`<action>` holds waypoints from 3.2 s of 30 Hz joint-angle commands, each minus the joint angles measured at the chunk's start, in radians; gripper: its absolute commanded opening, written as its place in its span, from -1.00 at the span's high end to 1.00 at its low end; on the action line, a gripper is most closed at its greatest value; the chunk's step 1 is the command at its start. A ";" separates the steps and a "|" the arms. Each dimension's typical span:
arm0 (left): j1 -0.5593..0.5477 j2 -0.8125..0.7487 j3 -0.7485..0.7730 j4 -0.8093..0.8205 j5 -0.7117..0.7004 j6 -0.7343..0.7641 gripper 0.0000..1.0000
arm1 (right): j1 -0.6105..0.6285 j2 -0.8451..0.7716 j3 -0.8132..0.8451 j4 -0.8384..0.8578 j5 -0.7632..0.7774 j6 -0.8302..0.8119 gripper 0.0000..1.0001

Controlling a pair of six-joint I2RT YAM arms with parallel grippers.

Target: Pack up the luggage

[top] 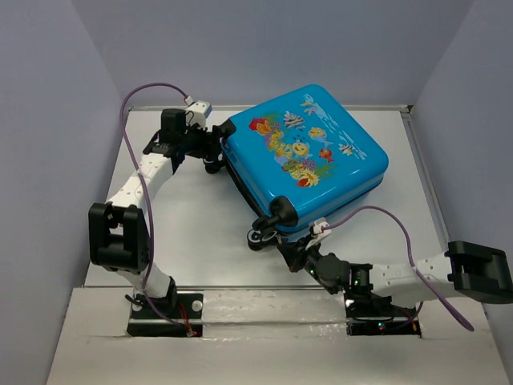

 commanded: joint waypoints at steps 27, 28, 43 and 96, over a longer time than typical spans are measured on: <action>-0.090 0.019 0.035 0.065 -0.254 -0.016 0.88 | -0.193 -0.234 -0.021 -0.167 -0.182 0.002 0.86; -0.090 0.007 0.010 0.074 -0.270 -0.033 0.88 | -0.241 -0.262 -0.021 -0.180 -0.227 -0.008 0.86; -0.296 -0.369 -0.301 -0.055 -0.282 -0.219 0.88 | -0.849 -0.164 0.242 -0.318 -0.725 -0.127 0.86; -0.785 0.062 0.255 0.192 0.025 -0.469 -0.13 | -0.173 0.097 0.083 0.156 -0.106 -0.086 0.86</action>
